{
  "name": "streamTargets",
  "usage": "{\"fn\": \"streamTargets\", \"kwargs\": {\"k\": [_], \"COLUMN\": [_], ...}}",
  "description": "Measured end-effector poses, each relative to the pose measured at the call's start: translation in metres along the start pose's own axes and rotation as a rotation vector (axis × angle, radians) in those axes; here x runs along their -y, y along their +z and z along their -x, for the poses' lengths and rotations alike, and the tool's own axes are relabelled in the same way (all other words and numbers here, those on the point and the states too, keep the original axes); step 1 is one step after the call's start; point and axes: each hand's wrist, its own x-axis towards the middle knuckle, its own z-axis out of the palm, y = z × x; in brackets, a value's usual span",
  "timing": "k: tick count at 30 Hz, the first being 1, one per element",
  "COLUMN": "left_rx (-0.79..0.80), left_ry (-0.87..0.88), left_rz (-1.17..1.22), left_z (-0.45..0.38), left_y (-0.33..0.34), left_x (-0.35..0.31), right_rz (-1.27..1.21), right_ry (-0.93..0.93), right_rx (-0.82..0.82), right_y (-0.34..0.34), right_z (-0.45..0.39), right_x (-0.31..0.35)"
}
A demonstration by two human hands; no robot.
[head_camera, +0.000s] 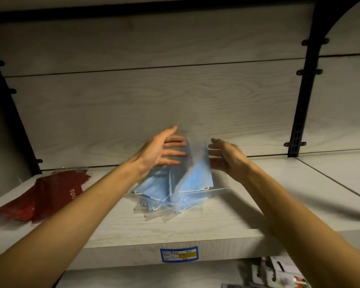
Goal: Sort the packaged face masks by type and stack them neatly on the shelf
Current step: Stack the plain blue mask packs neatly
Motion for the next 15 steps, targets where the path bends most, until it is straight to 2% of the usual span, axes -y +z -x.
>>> {"fn": "streamTargets", "kwargs": {"k": [2,4,7,10,12,15], "left_rx": [0.070,0.047,-0.205,-0.376,-0.359,-0.224], "left_ry": [-0.026,0.005,0.183,0.210,0.199,0.242], "left_rz": [-0.068,-0.159,-0.447,-0.697,-0.831,-1.002], "left_z": [0.000,0.000,-0.005,-0.006,0.000,0.010], "left_y": [0.013,0.016,-0.004,-0.037,-0.054,-0.069], "left_x": [0.009,0.018,0.032,0.044,0.054,0.069], "right_rz": [0.011,0.070,0.256,0.348,0.406,0.408], "right_ry": [0.048,0.045,-0.012,-0.025,-0.017,0.012], "right_rx": [0.029,0.035,0.089,0.009,-0.048,-0.147], "right_y": [0.001,-0.001,-0.004,-0.005,-0.008,-0.018], "right_z": [0.000,0.002,0.005,0.004,0.003,-0.002], "right_x": [0.002,0.001,-0.006,-0.011,-0.006,-0.001]}}
